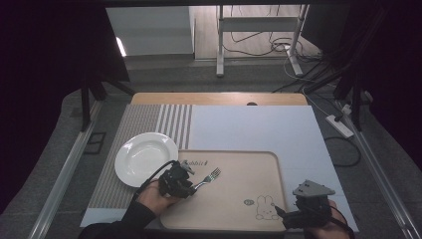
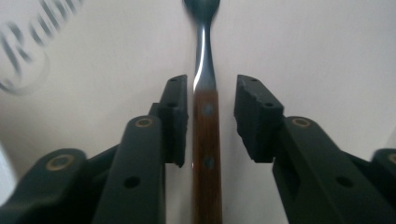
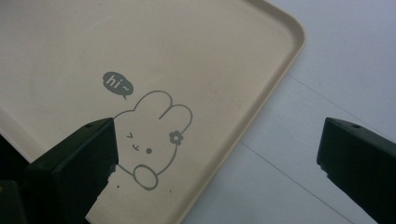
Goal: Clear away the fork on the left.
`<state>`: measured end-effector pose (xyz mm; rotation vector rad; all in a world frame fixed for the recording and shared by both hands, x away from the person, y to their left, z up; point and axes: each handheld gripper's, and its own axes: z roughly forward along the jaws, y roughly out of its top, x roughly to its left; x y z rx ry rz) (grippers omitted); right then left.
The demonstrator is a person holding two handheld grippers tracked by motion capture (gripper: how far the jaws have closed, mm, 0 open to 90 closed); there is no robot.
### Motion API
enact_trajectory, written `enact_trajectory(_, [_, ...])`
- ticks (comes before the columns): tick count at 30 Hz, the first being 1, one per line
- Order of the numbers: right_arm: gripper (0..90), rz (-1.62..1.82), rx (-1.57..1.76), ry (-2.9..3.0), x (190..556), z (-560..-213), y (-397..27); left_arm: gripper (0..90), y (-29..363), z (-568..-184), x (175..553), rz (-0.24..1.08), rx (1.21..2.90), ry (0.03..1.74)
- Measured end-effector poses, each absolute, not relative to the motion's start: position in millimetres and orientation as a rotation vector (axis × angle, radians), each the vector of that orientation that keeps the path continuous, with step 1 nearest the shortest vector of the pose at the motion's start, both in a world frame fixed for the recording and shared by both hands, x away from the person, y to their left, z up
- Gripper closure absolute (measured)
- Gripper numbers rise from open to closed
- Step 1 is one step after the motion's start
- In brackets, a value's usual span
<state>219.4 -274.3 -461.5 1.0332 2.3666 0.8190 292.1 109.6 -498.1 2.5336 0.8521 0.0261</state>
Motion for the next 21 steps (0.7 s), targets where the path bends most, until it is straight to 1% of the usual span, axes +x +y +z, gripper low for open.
enact_trajectory(3, [0.0,0.816,1.033,2.367,220,-462,-274,64.8,105,-493,293,0.054,2.537,0.814])
enact_trajectory(4, [0.0,0.816,1.032,2.368,219,-462,-274,66.6,103,-492,293,0.057,2.537,0.799])
enact_trajectory(5, [0.0,0.815,1.033,2.369,219,-462,-274,70.5,99,-492,293,0.058,2.537,0.791])
enact_trajectory(7, [0.0,0.814,1.033,2.369,220,-462,-274,71.9,95,-492,294,0.039,2.537,0.784])
enact_trajectory(11, [0.0,0.814,1.033,2.37,220,-462,-274,87.1,84,-494,299,-0.01,2.548,0.75])
enact_trajectory(12, [0.0,0.813,1.032,2.37,220,-462,-274,89.1,82,-495,300,-0.019,2.545,0.745])
enact_trajectory(21, [0.0,0.812,1.031,2.372,220,-462,-274,89.3,67,-507,306,-0.046,2.585,0.711])
